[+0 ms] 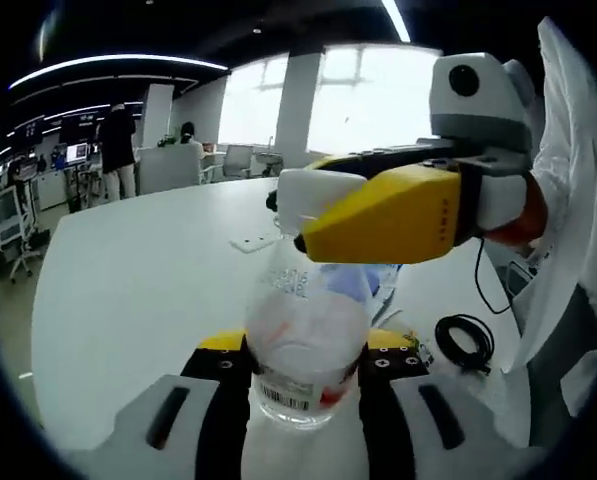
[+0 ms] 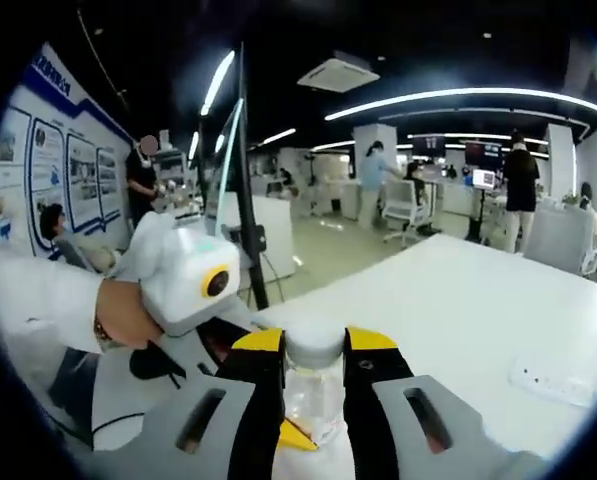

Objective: Arrange the tabletop items into an orderly group along one side of the table until the central work area is clear of visible clutter.

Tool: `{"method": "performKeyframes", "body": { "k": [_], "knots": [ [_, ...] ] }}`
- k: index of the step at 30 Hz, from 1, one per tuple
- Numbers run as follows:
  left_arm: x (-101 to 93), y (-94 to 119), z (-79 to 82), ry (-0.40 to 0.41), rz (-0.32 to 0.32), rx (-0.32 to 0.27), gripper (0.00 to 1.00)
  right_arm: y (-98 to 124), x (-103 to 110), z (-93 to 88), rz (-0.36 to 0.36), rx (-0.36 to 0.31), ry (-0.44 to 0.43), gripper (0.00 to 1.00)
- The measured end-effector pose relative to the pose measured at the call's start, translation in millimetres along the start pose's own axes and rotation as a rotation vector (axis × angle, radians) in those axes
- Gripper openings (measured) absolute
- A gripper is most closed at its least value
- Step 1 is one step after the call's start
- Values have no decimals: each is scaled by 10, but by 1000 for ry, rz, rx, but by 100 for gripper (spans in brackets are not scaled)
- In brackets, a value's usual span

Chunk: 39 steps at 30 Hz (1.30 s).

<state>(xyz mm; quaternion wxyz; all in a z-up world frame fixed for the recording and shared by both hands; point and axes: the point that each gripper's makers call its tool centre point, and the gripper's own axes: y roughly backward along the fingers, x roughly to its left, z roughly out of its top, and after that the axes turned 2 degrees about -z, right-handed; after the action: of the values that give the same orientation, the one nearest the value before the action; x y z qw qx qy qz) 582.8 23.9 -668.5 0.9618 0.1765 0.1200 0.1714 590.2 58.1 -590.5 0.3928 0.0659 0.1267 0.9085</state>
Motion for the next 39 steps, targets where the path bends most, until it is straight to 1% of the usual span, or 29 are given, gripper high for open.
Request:
{"method": "performKeyframes", "body": {
  "k": [9, 11, 21, 30, 39],
  "knots": [
    [77, 3, -57, -1, 9, 22, 41, -86, -4, -44, -25, 1, 34, 19],
    [103, 1, -62, 3, 11, 19, 41, -96, -8, -42, -31, 2, 38, 19],
    [130, -9, -124, 16, 11, 31, 41, -124, -12, -99, -48, 18, 59, 19],
    [131, -12, -129, 24, 8, 30, 41, -122, -30, -115, -86, 33, 70, 19],
    [161, -7, -141, 58, 14, 21, 42, -150, -57, -123, -109, 49, 73, 20]
  ]
}}
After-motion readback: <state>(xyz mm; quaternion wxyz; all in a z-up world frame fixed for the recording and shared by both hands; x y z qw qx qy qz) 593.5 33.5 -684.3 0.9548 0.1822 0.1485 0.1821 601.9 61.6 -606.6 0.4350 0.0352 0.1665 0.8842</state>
